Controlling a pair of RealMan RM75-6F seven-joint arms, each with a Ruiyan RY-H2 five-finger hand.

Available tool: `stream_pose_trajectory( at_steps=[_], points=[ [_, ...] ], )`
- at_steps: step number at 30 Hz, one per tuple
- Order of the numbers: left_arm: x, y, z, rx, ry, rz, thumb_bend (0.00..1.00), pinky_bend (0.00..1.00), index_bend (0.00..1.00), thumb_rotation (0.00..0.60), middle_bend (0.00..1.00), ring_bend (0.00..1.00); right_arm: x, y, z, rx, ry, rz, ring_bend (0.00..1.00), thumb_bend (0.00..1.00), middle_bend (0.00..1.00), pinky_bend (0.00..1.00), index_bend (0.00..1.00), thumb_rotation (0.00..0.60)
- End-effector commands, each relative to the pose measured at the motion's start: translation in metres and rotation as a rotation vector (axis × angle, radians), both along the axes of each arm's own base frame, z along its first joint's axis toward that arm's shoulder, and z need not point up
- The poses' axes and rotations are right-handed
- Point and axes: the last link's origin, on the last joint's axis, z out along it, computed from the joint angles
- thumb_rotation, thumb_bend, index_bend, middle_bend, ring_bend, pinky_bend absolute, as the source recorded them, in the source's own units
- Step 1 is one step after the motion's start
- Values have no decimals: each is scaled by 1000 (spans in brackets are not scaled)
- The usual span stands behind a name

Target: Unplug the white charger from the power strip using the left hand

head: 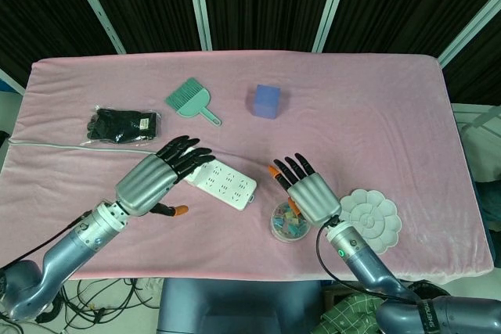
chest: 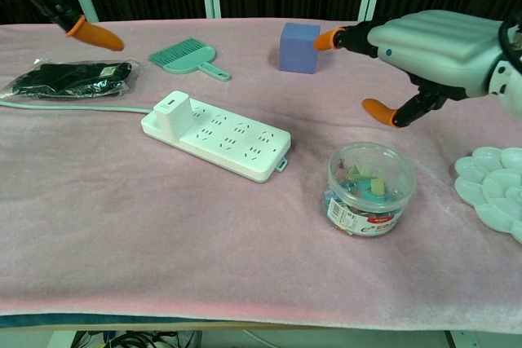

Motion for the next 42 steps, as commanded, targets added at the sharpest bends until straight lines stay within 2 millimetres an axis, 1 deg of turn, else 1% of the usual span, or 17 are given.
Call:
stream_pose_trajectory(
  at_steps=[1, 5, 9, 11, 15, 16, 21, 28, 32, 36, 42],
  points=[
    [-45, -16, 15, 145, 202, 118, 67, 24, 121, 600, 101, 0, 8, -3, -15, 6, 5, 3, 61, 407, 46, 54, 16, 600],
    [-68, -21, 16, 165, 266, 165, 62, 13, 126, 600, 104, 0, 21, -6, -32, 20, 13, 8, 61, 386, 45, 54, 17, 600],
    [-84, -21, 11, 163, 263, 173, 63, 13, 167, 600, 125, 0, 36, -9, -48, 36, 13, 1, 62, 393, 45, 54, 18, 600],
    [-94, -18, 7, 162, 256, 165, 63, 13, 169, 600, 127, 0, 43, -9, -55, 48, 13, -6, 65, 423, 46, 54, 18, 600],
    [-114, -14, -3, 143, 258, 167, 63, 13, 170, 600, 127, 0, 54, -10, -69, 62, 25, -18, 68, 563, 48, 54, 41, 600],
    [-118, -12, -6, 138, 261, 168, 63, 13, 170, 600, 127, 0, 57, -10, -72, 65, 29, -21, 68, 577, 49, 54, 46, 600],
    [-129, -2, -22, 108, 232, 182, 62, 13, 159, 600, 123, 0, 69, -7, -89, 94, 45, -29, 69, 578, 55, 54, 46, 600],
    [-137, 5, -46, 77, 216, 175, 63, 13, 158, 600, 128, 0, 80, -1, -110, 105, 66, -19, 80, 578, 56, 54, 47, 600],
    [-138, 11, -61, 69, 230, 162, 63, 13, 158, 600, 132, 0, 81, 0, -121, 103, 92, -10, 81, 579, 56, 54, 47, 600],
    [-134, 17, -75, 74, 215, 145, 63, 13, 160, 600, 134, 0, 80, -1, -126, 100, 111, -11, 81, 578, 56, 54, 46, 600],
    [-122, 29, -95, 95, 192, 101, 63, 13, 164, 600, 134, 0, 75, -3, -129, 98, 120, -22, 81, 579, 56, 54, 46, 600]
  ],
)
